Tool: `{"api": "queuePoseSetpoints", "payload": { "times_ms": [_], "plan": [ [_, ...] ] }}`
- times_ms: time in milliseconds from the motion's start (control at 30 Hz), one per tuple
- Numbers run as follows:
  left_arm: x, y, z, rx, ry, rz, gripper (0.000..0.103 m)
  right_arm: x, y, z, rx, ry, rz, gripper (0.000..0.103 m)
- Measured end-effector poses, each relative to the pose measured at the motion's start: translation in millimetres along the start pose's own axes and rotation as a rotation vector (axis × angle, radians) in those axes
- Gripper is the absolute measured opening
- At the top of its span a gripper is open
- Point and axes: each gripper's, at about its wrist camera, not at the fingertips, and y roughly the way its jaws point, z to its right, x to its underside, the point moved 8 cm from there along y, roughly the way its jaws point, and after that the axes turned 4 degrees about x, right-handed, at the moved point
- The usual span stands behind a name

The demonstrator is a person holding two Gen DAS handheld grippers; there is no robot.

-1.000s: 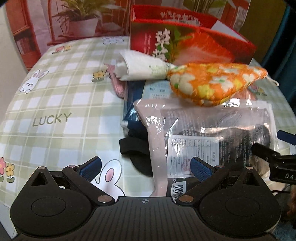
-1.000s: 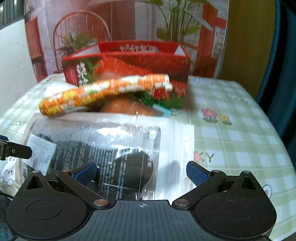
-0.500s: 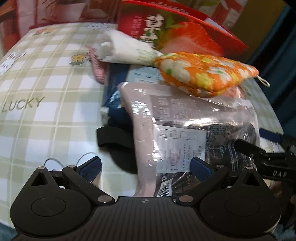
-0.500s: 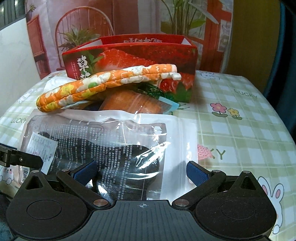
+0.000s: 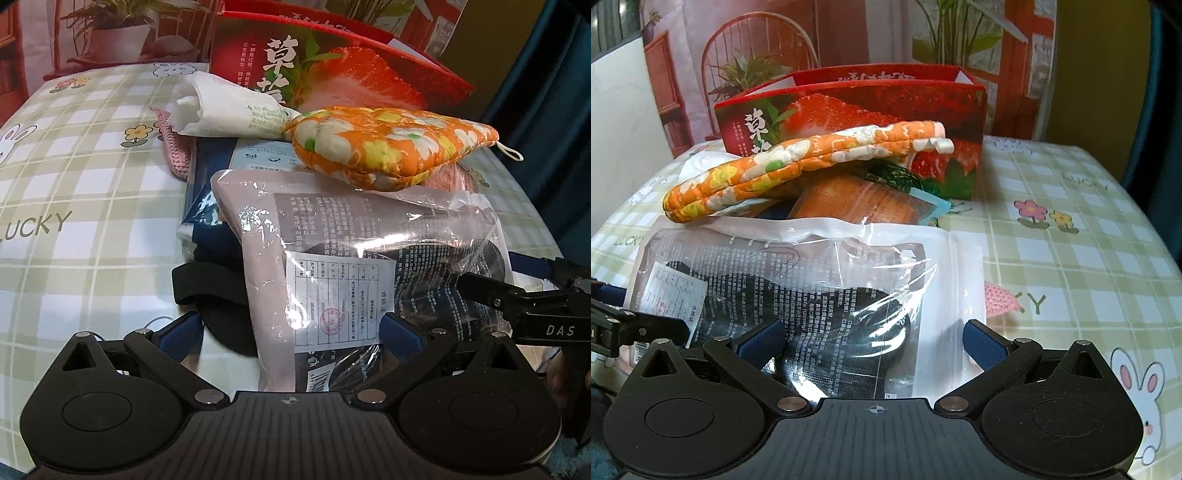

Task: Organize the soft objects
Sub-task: 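Move the left tool down to the clear plastic bag and close on it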

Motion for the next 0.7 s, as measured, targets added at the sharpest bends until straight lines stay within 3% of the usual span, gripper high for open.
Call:
{"api": "queuePoseSetpoints", "payload": {
  "times_ms": [133, 233, 367, 567, 700],
  "plan": [
    [0, -6, -3, 0.003, -0.014, -0.004, 0.101, 0, -1, 1, -0.007, 0.015, -0.009, 0.103],
    [-7, -23, 0, 0.010, 0.003, 0.055, 0.082, 0, -4, -2, -0.004, -0.002, -0.006, 0.103],
    [-15, -41, 4, 0.063, -0.004, 0.122, 0.073, 1, -7, -3, -0.037, -0.001, -0.017, 0.102],
    [-15, -33, 3, 0.078, -0.036, 0.108, 0.061, 0, -9, -5, -0.068, 0.004, -0.014, 0.098],
    [-15, -30, -2, 0.087, -0.054, 0.110, 0.059, -1, -8, -4, -0.082, 0.019, -0.008, 0.097]
  ]
}}
